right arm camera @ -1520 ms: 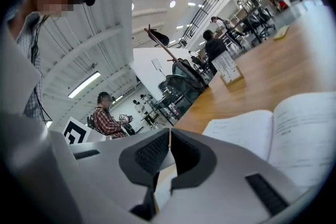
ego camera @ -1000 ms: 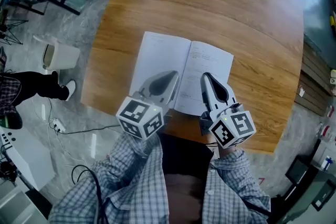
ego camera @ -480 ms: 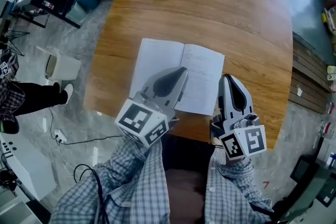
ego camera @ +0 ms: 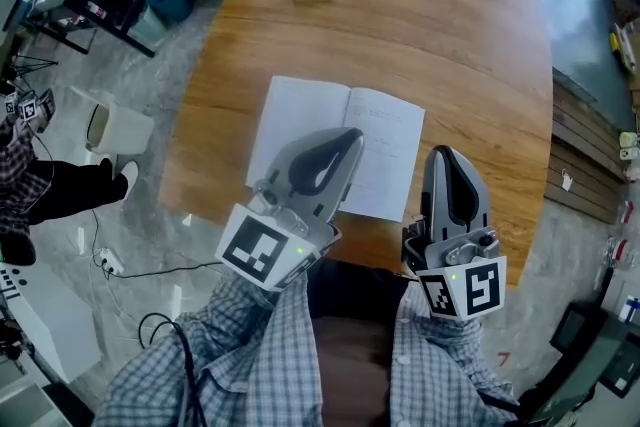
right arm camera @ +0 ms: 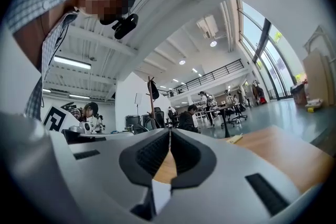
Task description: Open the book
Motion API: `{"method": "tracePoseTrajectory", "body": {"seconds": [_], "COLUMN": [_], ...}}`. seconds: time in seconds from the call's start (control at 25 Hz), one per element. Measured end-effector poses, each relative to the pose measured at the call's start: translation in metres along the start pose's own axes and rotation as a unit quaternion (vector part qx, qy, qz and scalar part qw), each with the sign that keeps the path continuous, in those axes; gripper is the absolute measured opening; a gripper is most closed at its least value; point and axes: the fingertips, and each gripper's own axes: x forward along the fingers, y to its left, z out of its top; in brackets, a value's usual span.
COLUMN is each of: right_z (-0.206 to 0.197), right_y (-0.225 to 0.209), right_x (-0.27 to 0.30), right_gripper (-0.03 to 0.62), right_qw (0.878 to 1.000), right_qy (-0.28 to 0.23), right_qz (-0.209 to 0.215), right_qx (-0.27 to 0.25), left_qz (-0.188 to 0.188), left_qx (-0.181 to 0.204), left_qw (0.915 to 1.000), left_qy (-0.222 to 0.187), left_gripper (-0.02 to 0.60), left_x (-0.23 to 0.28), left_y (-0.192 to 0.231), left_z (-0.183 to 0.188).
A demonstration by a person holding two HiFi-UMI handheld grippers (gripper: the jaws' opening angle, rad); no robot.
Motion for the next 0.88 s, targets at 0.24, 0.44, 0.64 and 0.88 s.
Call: {"method": "tracePoseTrajectory", "body": {"seconds": [0.24, 0.44, 0.64, 0.88], "right_z": [0.002, -0.003, -0.004, -0.009], "right_y": [0.002, 0.002, 0.004, 0.005], "right_x": [0.002, 0.007, 0.007, 0.006], "right_gripper": [0.023, 0.02, 0.018, 0.018], "right_qw": [0.999, 0.998, 0.998, 0.997], "right_qy": [0.017, 0.035, 0.036, 0.049], "right_qz": [0.001, 0.003, 0.005, 0.004], "right_qx": [-0.037, -0.045, -0.055, -0.054], "left_qz": [-0.006, -0.008, -0.009, -0.011], "left_qx": [-0.004, -0.005, -0.004, -0.006], "left_qw": [0.9999, 0.9999, 0.9999, 0.9998], "left_qy": [0.008, 0.01, 0.013, 0.016], "left_gripper": [0.008, 0.008, 0.008, 0.008], "left_x": [0.002, 0.003, 0.005, 0.004], "left_y": [-0.004, -0.004, -0.005, -0.008], "left_z": [-0.002, -0.004, -0.006, -0.007]}}
